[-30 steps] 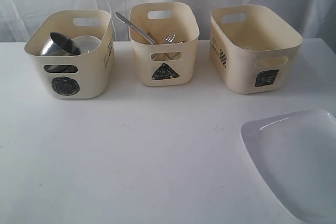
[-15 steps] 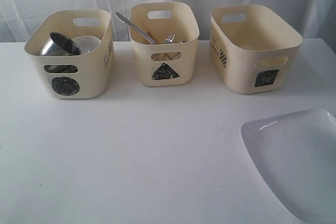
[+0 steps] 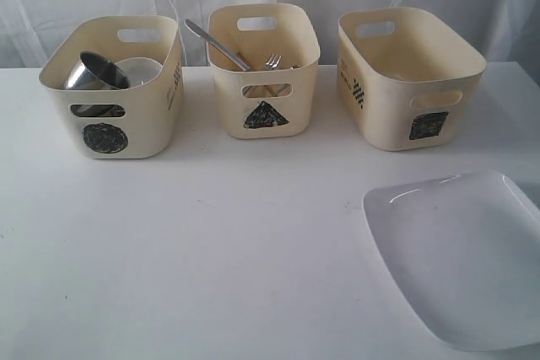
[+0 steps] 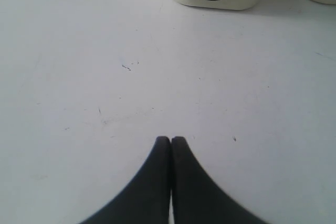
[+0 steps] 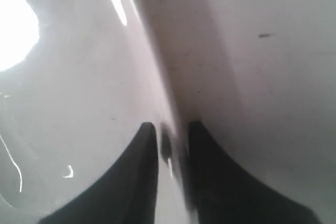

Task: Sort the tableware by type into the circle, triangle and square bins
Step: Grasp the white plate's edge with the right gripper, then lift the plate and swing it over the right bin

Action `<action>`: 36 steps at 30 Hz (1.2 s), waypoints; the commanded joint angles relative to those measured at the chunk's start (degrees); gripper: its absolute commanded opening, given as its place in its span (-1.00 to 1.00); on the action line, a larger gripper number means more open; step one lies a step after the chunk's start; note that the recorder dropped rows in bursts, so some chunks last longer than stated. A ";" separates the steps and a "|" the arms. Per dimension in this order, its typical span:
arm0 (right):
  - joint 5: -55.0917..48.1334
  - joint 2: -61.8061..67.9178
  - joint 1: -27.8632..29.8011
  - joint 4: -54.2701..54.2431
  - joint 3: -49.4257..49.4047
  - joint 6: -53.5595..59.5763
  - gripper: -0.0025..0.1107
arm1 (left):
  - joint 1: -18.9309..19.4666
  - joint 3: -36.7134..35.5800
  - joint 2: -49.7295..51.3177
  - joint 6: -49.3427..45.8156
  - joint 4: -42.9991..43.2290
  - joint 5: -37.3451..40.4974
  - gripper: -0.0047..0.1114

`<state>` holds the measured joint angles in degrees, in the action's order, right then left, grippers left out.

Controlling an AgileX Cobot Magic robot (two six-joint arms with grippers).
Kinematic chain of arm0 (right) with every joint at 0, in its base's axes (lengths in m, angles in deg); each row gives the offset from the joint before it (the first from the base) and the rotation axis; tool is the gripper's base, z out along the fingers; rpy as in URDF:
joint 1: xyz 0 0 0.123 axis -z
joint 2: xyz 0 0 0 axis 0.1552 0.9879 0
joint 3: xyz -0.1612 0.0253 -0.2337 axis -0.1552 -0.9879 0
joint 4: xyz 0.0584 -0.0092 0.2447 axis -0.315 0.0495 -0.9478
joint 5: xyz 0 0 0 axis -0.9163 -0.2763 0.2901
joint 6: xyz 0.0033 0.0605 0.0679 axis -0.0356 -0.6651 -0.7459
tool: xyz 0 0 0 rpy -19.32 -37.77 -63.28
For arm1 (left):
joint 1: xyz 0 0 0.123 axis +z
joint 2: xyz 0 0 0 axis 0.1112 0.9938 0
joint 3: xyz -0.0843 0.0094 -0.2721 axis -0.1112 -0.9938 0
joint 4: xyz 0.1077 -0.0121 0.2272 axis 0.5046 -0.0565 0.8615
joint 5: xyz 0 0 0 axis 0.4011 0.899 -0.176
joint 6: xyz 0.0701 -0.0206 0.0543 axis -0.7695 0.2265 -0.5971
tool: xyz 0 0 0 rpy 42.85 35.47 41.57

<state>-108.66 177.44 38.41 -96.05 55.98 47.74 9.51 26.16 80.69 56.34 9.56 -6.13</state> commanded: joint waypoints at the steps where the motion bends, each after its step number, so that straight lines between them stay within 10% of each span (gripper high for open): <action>1: 9.42 2.27 0.04 2.22 -0.97 0.97 -0.95 | -0.39 -0.18 -0.21 0.00 -0.29 0.00 -0.92; 19: 11.82 2.27 0.04 -15.80 -0.97 9.00 -0.96 | -0.39 -0.18 -0.21 0.00 -0.29 0.00 -0.92; 36: -8.05 -2.99 -1.78 -37.72 -0.97 18.56 -0.96 | -0.39 -0.18 -0.21 0.00 -0.29 0.00 -0.92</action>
<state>-113.32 178.01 37.66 -127.13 55.26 64.57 9.51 26.16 80.69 56.34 9.56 -6.13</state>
